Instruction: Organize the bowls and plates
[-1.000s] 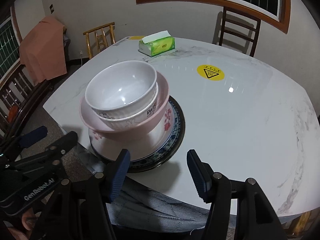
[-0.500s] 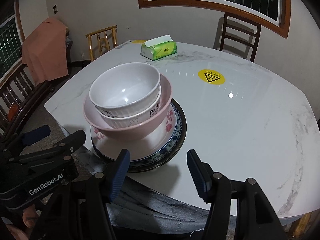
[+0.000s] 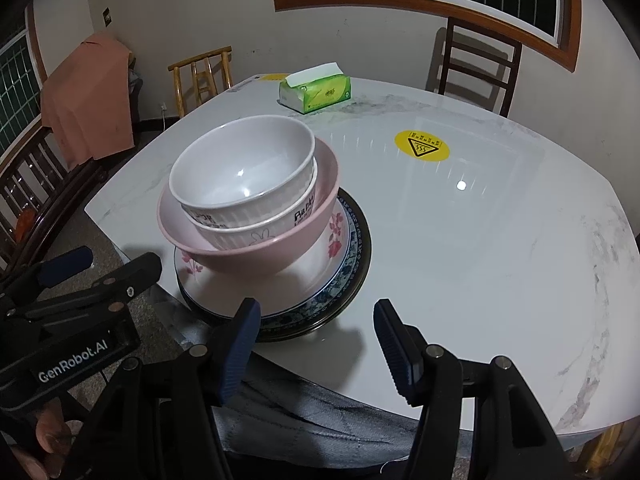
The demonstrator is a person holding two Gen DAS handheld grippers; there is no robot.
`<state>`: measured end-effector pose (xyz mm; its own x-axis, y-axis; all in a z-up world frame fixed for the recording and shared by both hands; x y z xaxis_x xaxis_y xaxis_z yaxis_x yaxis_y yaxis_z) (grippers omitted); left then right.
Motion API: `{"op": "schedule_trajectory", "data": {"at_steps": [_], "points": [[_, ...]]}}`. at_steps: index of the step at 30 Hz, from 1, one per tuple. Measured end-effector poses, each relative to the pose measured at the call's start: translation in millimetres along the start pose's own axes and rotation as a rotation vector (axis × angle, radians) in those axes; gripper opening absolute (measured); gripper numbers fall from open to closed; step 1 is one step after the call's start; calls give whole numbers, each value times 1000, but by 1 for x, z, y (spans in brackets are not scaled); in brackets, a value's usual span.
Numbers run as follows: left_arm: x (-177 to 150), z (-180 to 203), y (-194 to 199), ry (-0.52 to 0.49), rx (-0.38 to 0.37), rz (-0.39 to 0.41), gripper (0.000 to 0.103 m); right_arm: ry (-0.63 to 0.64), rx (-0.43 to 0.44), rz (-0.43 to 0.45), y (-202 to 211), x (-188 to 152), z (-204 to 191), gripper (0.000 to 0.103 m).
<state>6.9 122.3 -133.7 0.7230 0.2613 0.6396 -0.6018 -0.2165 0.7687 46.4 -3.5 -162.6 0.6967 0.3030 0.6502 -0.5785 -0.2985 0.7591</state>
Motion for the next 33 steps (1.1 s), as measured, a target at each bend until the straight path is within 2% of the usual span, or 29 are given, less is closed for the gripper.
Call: {"op": "schedule_trajectory", "data": {"at_steps": [33], "points": [[-2,-5,2,-15,42,7,86,14,5,-28,-6,-4,-8,61]]}}
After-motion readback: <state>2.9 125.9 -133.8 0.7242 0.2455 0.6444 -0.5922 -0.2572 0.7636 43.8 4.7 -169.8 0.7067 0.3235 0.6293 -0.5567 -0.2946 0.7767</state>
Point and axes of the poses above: each gripper's, at about its wrist camera, not at the fingertips, and y roughly against the way its jaws point, z to its right, x to its top, the point moved 10 cm from there along -y, roughly the way its jaws point, and after that the axes turned 3 degrees about z, right-handed, at the moved point
